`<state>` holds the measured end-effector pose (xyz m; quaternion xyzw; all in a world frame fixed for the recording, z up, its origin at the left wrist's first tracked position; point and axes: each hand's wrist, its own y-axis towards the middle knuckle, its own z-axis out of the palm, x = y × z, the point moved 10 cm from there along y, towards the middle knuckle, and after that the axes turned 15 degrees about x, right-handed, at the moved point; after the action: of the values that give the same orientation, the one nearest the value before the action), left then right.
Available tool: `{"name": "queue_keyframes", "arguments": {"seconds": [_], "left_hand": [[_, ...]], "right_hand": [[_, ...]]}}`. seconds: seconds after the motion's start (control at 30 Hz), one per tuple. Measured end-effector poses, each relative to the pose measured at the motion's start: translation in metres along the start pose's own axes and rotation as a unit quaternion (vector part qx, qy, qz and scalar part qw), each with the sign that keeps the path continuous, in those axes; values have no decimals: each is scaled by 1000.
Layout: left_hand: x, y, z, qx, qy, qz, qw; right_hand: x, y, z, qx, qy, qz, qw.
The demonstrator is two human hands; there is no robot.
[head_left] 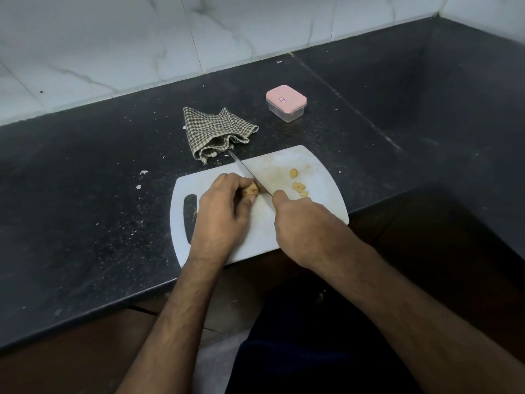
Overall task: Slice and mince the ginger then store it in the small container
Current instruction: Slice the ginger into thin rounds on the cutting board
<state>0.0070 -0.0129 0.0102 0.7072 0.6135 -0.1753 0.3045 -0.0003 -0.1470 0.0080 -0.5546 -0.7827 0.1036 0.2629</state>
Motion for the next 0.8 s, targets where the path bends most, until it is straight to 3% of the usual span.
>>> {"name": "queue_keyframes", "arguments": {"seconds": [0.23, 0.47, 0.8], "left_hand": [[1, 2, 3, 13, -12, -11, 1000], [-1, -1, 1, 10, -6, -6, 1000], [-3, 0, 3, 6, 30, 3, 1000]], "right_hand": [[-16, -16, -9, -52, 58, -7, 997], [-3, -34, -8, -62, 25, -37, 997], [0, -34, 2, -45, -8, -5, 999]]}}
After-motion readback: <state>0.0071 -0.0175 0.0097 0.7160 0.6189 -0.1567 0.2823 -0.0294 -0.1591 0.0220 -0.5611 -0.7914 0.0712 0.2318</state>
